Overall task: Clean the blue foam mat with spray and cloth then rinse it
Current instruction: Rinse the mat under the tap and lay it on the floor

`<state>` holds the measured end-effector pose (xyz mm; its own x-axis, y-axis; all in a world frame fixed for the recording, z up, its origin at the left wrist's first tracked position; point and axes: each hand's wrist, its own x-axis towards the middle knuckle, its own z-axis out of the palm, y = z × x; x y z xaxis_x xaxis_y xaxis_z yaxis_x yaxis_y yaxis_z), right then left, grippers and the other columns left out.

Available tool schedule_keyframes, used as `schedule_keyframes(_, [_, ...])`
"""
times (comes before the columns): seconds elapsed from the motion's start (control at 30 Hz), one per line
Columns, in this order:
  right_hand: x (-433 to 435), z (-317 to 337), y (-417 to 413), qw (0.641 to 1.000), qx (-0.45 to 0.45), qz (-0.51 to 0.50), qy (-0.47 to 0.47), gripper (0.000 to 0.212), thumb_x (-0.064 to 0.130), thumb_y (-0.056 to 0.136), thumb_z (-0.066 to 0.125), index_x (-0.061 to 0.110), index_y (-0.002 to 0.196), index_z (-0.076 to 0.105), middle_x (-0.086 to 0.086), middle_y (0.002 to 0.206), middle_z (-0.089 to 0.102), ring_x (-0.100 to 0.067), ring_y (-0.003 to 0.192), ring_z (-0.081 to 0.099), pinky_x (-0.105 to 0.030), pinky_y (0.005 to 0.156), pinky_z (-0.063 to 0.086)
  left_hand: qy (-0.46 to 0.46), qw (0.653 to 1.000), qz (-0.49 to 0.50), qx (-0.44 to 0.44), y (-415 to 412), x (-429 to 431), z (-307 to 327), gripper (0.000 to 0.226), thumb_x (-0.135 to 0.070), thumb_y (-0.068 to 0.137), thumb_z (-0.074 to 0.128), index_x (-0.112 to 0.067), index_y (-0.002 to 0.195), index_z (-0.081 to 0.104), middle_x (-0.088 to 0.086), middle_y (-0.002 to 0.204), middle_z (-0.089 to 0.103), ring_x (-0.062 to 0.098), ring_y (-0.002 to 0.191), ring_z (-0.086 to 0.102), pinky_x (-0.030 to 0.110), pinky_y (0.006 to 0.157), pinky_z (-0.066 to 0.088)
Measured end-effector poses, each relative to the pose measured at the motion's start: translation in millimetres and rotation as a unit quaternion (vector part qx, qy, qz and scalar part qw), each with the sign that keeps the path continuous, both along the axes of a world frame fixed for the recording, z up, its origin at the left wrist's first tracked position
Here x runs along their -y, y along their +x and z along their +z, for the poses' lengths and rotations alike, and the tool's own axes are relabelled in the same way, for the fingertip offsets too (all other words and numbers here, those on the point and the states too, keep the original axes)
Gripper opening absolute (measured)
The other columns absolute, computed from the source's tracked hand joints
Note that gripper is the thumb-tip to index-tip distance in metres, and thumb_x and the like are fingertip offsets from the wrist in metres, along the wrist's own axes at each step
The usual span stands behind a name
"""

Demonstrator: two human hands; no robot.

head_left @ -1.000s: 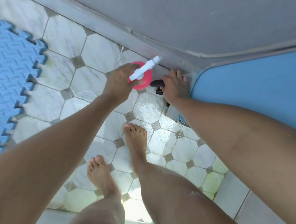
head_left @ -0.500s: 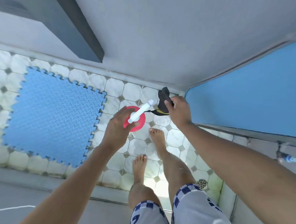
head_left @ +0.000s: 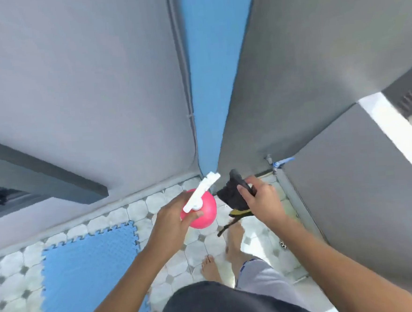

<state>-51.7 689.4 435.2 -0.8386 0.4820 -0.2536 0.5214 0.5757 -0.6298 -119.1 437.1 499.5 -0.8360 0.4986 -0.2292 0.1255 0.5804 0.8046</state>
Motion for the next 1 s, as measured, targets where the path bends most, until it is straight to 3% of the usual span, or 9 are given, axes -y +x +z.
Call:
schedule_keyframes(0.23, [-90.1, 52.2, 143.4, 0.949, -0.086, -0.303, -0.032, 0.017, 0.034, 0.095, 0.07, 0.021, 0.092, 0.058, 0.007, 0.055, 0.044, -0.011, 0.053, 0.039, -0.023, 0.057, 0.037, 0.015, 0.986, -0.167, 0.004, 32.1, -160.0, 38.3, 0.049, -0.023, 0.09, 0.079, -0.013, 0.136, 0.067, 0.009, 0.119, 0.075, 0.024, 0.101, 0.069, 0.016, 0.085, 0.05])
schedule_keyframes(0.33, [-138.8, 59.7, 189.0, 0.897, -0.118, -0.424, -0.05, 0.021, 0.035, 0.092, 0.072, 0.02, 0.09, 0.057, 0.005, 0.06, 0.039, -0.015, 0.057, 0.04, -0.034, 0.063, 0.048, 0.023, 0.97, -0.242, -0.013, 48.3, -246.5, 46.0, 0.05, -0.033, 0.09, 0.077, -0.01, 0.134, 0.068, 0.006, 0.107, 0.076, 0.022, 0.091, 0.067, 0.014, 0.079, 0.051])
schedule_keyframes(0.43, [-195.4, 67.9, 224.1, 0.841, -0.17, -0.509, -0.076, 0.026, 0.041, 0.089, 0.072, 0.022, 0.087, 0.055, -0.004, 0.061, 0.04, -0.021, 0.057, 0.049, -0.046, 0.064, 0.056, 0.041, 0.953, -0.298, -0.028, 66.9, -335.5, 57.0, 0.045, -0.033, 0.09, 0.079, -0.013, 0.13, 0.071, 0.004, 0.112, 0.076, 0.024, 0.099, 0.068, 0.04, 0.091, 0.055])
schedule_keyframes(0.57, [-271.5, 84.5, 242.9, 0.793, -0.234, -0.555, -0.089, 0.026, 0.043, 0.089, 0.069, 0.025, 0.086, 0.051, -0.004, 0.064, 0.042, -0.02, 0.058, 0.046, -0.048, 0.06, 0.051, 0.072, 0.935, -0.346, -0.043, 93.5, -446.0, 73.0, 0.042, -0.016, 0.089, 0.08, -0.01, 0.13, 0.071, -0.003, 0.098, 0.074, -0.015, 0.076, 0.06, 0.004, 0.076, 0.044])
schedule_keyframes(0.63, [-306.1, 95.9, 247.8, 0.78, -0.265, -0.559, -0.094, 0.027, 0.05, 0.086, 0.066, 0.027, 0.086, 0.051, -0.015, 0.064, 0.05, -0.031, 0.057, 0.054, -0.055, 0.058, 0.055, 0.075, 0.927, -0.363, -0.052, 106.3, -492.9, 79.7, 0.037, -0.013, 0.09, 0.079, -0.009, 0.126, 0.072, -0.01, 0.086, 0.069, -0.019, 0.068, 0.057, 0.002, 0.068, 0.04])
schedule_keyframes(0.73, [-349.5, 110.3, 262.8, 0.76, -0.287, -0.578, -0.081, 0.021, 0.041, 0.093, 0.066, 0.026, 0.087, 0.054, -0.019, 0.063, 0.053, -0.035, 0.056, 0.052, -0.037, 0.057, 0.051, 0.084, 0.921, -0.375, -0.067, 125.2, -551.1, 88.6, 0.033, -0.017, 0.092, 0.076, -0.01, 0.124, 0.071, -0.02, 0.082, 0.062, -0.012, 0.071, 0.059, 0.002, 0.065, 0.04])
schedule_keyframes(0.83, [-380.4, 101.0, 291.9, 0.749, -0.262, -0.604, -0.077, 0.024, 0.044, 0.095, 0.063, 0.02, 0.096, 0.058, -0.023, 0.073, 0.062, -0.036, 0.065, 0.055, -0.039, 0.058, 0.045, 0.085, 0.917, -0.378, -0.091, 141.2, -595.7, 89.5, 0.03, -0.017, 0.092, 0.076, -0.006, 0.12, 0.071, -0.013, 0.076, 0.06, 0.002, 0.068, 0.055, 0.008, 0.061, 0.039])
schedule_keyframes(0.93, [-394.4, 66.8, 327.9, 0.759, -0.13, -0.632, -0.086, 0.036, 0.039, 0.1, 0.06, 0.006, 0.114, 0.06, -0.008, 0.081, 0.061, -0.027, 0.081, 0.057, -0.032, 0.063, 0.039, 0.067, 0.91, -0.398, -0.089, 153.1, -622.2, 79.3, 0.038, -0.02, 0.092, 0.077, -0.011, 0.128, 0.07, -0.001, 0.085, 0.065, 0.021, 0.08, 0.061, 0.025, 0.068, 0.041])
schedule_keyframes(1.0, [-391.7, 46.4, 349.8, 0.767, -0.044, -0.637, -0.067, 0.04, 0.039, 0.101, 0.059, 0.004, 0.121, 0.06, -0.011, 0.104, 0.069, -0.032, 0.1, 0.063, -0.031, 0.074, 0.041, 0.059, 0.904, -0.416, -0.085, 158.5, -630.0, 67.6, 0.038, -0.02, 0.093, 0.076, -0.014, 0.129, 0.069, -0.003, 0.085, 0.065, 0.019, 0.081, 0.06, 0.025, 0.067, 0.041])
